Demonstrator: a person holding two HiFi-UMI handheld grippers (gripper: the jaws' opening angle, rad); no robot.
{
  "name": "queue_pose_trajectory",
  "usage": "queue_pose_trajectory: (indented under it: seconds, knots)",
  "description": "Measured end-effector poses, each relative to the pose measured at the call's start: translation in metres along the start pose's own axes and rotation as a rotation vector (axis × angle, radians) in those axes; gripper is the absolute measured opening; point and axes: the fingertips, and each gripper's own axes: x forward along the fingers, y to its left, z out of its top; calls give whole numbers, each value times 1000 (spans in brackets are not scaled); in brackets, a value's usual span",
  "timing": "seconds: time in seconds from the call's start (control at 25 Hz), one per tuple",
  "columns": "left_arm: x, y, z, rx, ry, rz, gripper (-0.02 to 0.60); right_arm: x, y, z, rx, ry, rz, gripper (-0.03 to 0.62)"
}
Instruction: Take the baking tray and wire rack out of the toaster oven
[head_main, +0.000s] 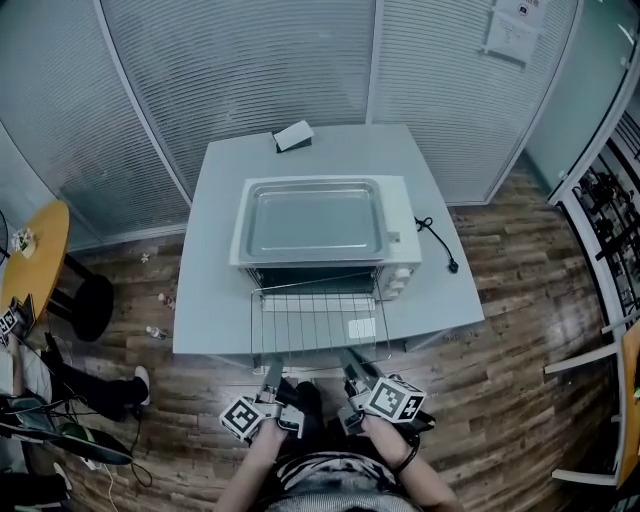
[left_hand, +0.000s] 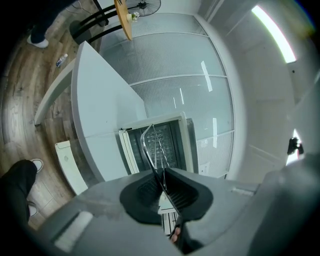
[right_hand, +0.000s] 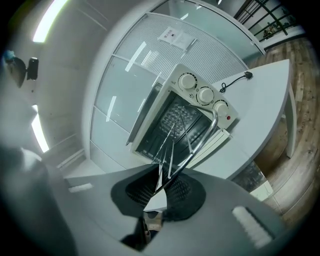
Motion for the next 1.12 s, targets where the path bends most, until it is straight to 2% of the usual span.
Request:
queue_pose_trajectory:
  seconds: [0.16,0.6,0.88,1.12]
  knots:
    - [-20,-14,-3,31,-9,-7,9,-15,15,-5,-2,5,39,21]
    - [-51,-74,-7,111,-45,-98,9,-50,57,2,-22,-11,146,21]
    - [-42,-112,2,202,-40,-156,14,-51,79,27,-23,-34,202,21]
    - [-13,-131,14,229,-25,-186,14,-38,89,52,-25,-75,208,20]
